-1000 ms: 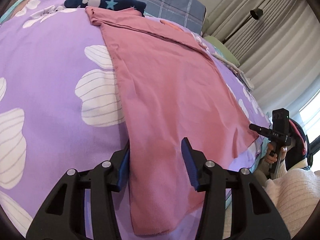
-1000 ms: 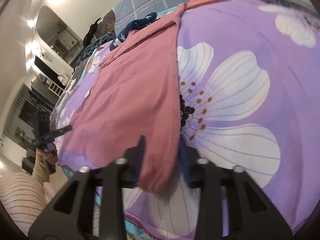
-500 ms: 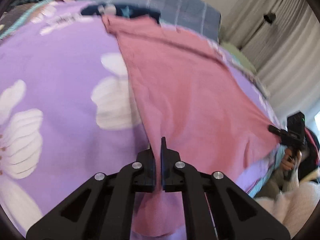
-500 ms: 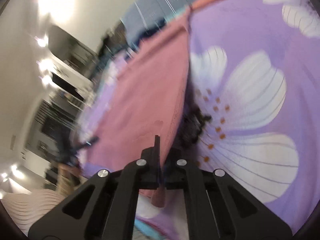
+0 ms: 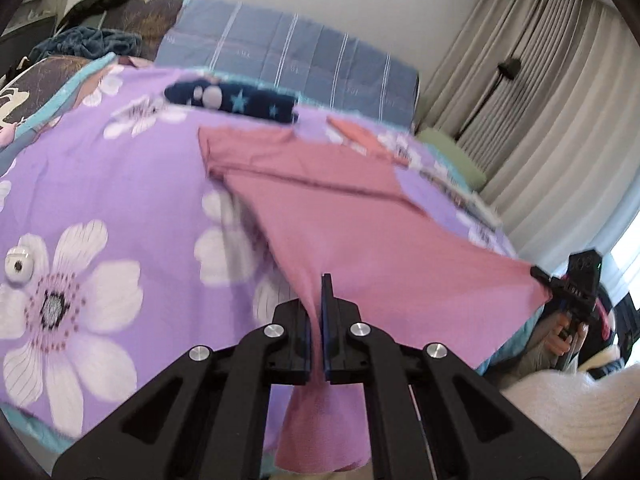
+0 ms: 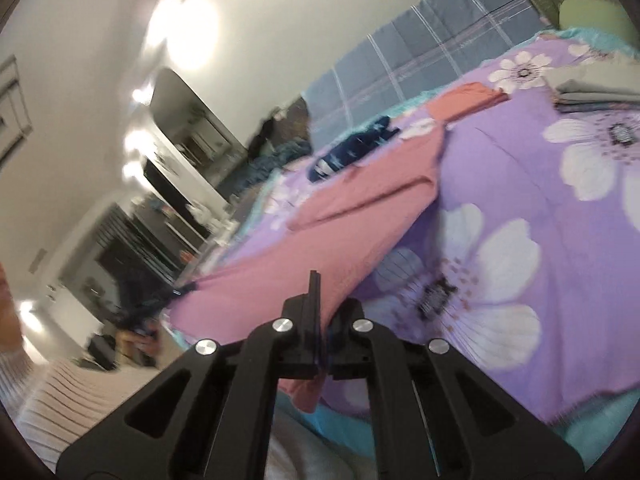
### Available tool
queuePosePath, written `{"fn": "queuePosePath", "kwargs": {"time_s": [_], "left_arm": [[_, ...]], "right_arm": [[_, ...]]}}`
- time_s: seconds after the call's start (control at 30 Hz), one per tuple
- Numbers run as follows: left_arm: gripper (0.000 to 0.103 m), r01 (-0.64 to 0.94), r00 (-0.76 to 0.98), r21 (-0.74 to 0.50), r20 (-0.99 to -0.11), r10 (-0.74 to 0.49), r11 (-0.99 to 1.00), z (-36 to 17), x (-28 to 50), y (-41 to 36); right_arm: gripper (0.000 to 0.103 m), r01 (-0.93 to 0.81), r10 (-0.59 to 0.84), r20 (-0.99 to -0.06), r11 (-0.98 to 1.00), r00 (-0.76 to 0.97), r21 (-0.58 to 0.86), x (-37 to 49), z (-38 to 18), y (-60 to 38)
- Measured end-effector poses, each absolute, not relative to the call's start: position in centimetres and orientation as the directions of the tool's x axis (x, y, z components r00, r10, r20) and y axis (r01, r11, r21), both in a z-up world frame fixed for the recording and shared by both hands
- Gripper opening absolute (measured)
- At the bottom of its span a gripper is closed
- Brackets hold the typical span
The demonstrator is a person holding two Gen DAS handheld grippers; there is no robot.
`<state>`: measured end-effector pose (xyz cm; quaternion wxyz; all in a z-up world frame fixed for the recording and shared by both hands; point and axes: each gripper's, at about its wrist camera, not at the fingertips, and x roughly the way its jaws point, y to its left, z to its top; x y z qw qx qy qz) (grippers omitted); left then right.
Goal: Fold small clothes
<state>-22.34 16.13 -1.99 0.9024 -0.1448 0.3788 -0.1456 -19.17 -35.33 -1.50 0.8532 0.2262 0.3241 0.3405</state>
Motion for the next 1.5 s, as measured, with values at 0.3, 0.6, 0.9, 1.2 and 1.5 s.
{"fn": "queuePosePath", "kwargs": {"time_s": [0.3,0.6,0.9,1.2,1.5], "left_arm": [[0.004,0.135,0.712,-0.327,-0.624,-0.321,0.935,-1.8,-16.2,17.2],[0.004,0.088,0.682,-0.406,-0.641,-0.352,0.91,-1.7,-5.1,19.4],[0.043,0.09,0.502,-0.373,-0.784,-0.366,0.923,-9.2,-11.0,18.5],[0.047,0.118,0.347,-0.561,-0.749,-0.564,0.819,-13.9,-16.6,15.9],[0.002,0.177,0.387,-0.621,-0.669,-0.634,0.763,-12.2,-17.1,13.9]], "right_arm": [[0.002,-0.404,0.714,-0.421,0.678,0.56,0.614,-12.7,-2.4,-32.5],[0.002,-0.276,0.635,-0.47,0.73,0.614,0.626,0.4,-1.5,-29.9],[0.002,-0.159,0.589,-0.582,0.767,0.561,0.622,3.6,-6.9,-30.2],[0.003,-0.153,0.592,-0.592,0.766,0.547,0.625,3.0,-8.5,-29.4],[0.004,-0.174,0.573,-0.583,0.783,0.576,0.598,1.3,-7.2,-29.9]]}}
